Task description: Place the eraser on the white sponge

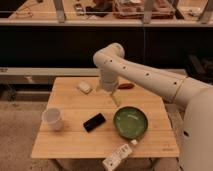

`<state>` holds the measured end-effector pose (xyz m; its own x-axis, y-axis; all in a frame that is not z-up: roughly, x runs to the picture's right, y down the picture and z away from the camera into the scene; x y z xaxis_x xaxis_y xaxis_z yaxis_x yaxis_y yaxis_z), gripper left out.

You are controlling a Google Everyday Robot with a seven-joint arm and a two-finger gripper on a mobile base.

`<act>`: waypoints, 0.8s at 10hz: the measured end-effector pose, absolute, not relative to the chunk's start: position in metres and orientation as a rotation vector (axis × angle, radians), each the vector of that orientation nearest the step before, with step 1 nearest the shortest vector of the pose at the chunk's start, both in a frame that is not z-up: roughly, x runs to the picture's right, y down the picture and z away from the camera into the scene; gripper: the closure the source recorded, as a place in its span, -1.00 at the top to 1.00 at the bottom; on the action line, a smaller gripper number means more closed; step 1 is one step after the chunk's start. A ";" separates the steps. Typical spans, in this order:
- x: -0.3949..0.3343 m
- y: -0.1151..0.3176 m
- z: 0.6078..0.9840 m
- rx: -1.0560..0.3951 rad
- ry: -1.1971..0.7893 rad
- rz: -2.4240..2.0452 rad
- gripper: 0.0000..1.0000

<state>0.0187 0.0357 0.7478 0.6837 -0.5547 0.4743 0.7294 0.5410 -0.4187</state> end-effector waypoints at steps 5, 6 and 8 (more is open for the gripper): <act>0.019 0.036 0.748 -0.636 -0.302 -0.777 0.60; 0.019 0.036 0.748 -0.636 -0.301 -0.775 0.60; 0.011 0.046 0.754 -0.633 -0.326 -0.703 0.60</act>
<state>0.0106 0.0458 0.7543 0.7240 -0.4964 0.4790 0.6863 0.5887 -0.4271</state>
